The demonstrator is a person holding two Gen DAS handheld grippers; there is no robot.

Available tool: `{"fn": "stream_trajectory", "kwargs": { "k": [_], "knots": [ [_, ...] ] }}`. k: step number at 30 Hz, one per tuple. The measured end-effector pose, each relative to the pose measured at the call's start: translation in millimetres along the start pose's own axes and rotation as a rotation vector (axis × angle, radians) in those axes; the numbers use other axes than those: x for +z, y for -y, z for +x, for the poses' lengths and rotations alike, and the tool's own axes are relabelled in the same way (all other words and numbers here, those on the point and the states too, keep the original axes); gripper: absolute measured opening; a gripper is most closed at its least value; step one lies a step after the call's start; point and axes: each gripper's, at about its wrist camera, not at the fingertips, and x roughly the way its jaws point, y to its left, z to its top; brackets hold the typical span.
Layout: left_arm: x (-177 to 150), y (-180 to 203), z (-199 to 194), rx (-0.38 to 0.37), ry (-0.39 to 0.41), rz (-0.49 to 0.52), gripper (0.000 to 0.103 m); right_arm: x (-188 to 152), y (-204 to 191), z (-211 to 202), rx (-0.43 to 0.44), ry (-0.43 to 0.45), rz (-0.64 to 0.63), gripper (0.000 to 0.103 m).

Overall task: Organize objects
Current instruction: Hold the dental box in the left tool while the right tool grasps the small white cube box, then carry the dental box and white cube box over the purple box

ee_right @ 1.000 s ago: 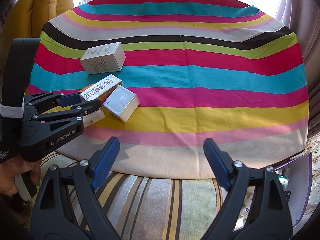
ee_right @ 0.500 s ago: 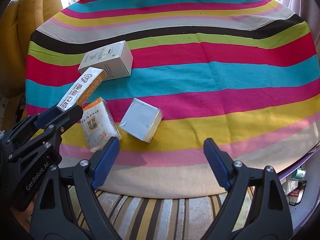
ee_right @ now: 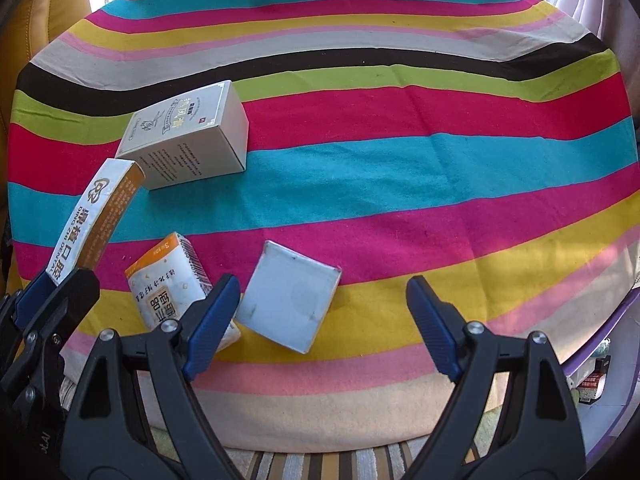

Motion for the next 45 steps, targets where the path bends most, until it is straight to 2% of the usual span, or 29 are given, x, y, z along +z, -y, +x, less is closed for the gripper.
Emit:
{"fn": "stream_trajectory", "kwargs": {
  "k": [4, 6, 8, 17, 25, 36, 39, 45],
  "knots": [
    [-1, 4, -1, -0.005, -0.004, 0.009, 0.033, -3, -1, 6, -0.017, -0.021, -0.029, 0.068],
    [-3, 7, -1, -0.006, -0.008, 0.014, 0.033, -5, 0, 7, -0.025, -0.034, -0.044, 0.049],
    [-3, 9, -3, -0.005, -0.009, 0.015, 0.033, -7, 1, 5, -0.022, -0.029, -0.05, 0.045],
    [-8, 25, -16, -0.007, 0.0, 0.04, 0.033, -16, 11, -21, -0.041, 0.053, -0.066, 0.044],
    [-17, 47, -33, -0.042, 0.006, 0.071, 0.033, -27, 30, -46, -0.065, 0.102, -0.043, 0.044],
    [-34, 90, -53, -0.129, 0.002, 0.117, 0.033, -59, 71, -84, -0.118, 0.163, -0.022, 0.044],
    [-37, 102, -55, -0.187, -0.02, 0.114, 0.033, -68, 84, -92, -0.131, 0.171, -0.01, 0.044],
    [-44, 127, -58, -0.224, -0.035, 0.149, 0.033, -83, 112, -108, -0.157, 0.185, 0.019, 0.044]
  ]
}}
